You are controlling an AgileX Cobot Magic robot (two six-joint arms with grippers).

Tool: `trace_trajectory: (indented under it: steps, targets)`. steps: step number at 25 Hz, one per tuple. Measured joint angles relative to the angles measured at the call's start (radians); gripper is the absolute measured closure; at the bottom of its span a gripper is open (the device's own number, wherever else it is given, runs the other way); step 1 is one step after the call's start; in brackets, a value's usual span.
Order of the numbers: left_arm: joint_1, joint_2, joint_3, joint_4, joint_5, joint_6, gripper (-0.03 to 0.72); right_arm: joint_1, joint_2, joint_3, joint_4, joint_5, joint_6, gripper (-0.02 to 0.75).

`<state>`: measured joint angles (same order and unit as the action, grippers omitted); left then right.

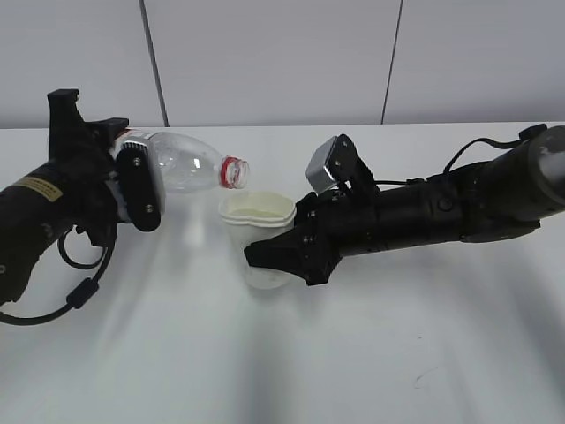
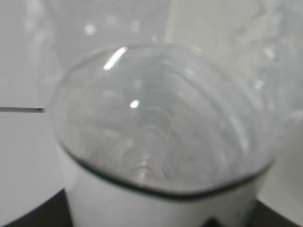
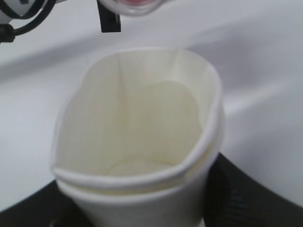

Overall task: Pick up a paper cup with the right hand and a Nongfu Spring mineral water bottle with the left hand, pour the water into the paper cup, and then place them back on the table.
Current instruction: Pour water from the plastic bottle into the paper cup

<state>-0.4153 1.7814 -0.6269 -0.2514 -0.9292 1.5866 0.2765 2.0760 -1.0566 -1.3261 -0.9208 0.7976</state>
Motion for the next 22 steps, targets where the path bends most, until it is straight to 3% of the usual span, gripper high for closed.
trace_trajectory:
  steps: [12,22]
  targets:
    - [-0.071,0.000,0.000,-0.193,0.000,-0.306,0.322,0.000,0.000,0.000,0.148,0.006,-0.071,0.312]
    - [-0.101,0.000,0.000,-0.297,0.038,-0.738,0.322,0.002,0.000,0.000,0.254,0.040,-0.074,0.312]
